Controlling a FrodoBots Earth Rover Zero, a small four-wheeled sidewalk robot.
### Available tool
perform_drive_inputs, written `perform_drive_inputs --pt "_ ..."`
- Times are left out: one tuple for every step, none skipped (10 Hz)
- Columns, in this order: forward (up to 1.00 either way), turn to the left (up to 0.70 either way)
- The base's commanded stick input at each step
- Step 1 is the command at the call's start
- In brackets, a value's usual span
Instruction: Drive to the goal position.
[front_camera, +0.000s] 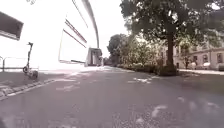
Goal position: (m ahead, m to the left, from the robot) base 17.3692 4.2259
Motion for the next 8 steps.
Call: perform_drive_inputs --pt "0.85 0.00" --pt "0.85 0.00" --pt "0.85 0.00" --pt "0.85 0.00" --pt "0.85 0.00" --pt "0.85 0.00" --pt "0.85 0.00" --pt "0.85 0.00"
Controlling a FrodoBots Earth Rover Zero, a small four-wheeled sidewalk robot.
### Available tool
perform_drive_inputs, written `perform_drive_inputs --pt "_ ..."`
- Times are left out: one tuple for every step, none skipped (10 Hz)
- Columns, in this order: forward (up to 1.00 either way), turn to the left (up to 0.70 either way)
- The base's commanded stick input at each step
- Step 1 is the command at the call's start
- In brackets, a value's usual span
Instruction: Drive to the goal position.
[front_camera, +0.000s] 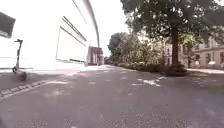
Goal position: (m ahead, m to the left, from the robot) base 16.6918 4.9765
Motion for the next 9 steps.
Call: perform_drive_inputs --pt "0.85 0.00" --pt "0.85 0.00" --pt "0.85 0.00" --pt "0.85 0.00" --pt "0.85 0.00" --pt "0.85 0.00" --pt "0.85 0.00" --pt "0.85 0.00" --pt "0.85 0.00"
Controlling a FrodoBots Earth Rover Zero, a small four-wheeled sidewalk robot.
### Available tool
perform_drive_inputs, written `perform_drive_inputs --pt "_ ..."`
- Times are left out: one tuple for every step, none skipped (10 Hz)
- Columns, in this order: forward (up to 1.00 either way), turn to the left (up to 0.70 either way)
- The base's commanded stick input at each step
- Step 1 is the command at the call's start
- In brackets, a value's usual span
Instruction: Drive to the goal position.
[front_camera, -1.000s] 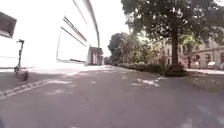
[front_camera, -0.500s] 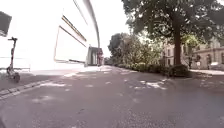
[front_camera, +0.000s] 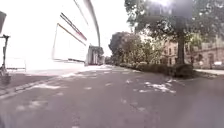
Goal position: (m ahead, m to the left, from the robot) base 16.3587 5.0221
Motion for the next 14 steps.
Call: perform_drive_inputs --pt "0.85 0.00" --pt "0.85 0.00" --pt "0.85 -0.18" --pt "0.85 -0.25" --pt "0.85 -0.13" --pt "0.85 -0.06" --pt "0.85 0.00" --pt "0.85 0.00" --pt "0.85 0.00" --pt "0.85 0.00" --pt "0.85 0.00" --pt "0.85 0.00" --pt "0.85 0.00" --pt "0.85 0.00"
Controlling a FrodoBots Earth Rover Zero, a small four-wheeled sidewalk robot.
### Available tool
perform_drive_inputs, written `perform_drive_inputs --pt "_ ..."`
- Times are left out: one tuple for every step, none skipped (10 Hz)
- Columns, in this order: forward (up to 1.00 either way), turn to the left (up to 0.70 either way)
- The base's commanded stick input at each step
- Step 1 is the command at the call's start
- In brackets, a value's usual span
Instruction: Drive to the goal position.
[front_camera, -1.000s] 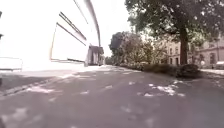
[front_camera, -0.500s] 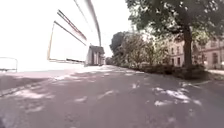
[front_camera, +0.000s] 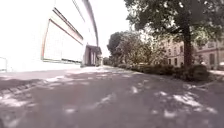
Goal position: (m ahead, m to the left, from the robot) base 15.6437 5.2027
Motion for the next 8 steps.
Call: perform_drive_inputs --pt "0.85 0.00" --pt "0.85 0.00" --pt "0.85 0.00" --pt "0.85 0.00" --pt "0.85 0.00" --pt "0.85 0.00" --pt "0.85 0.00" --pt "0.85 0.00"
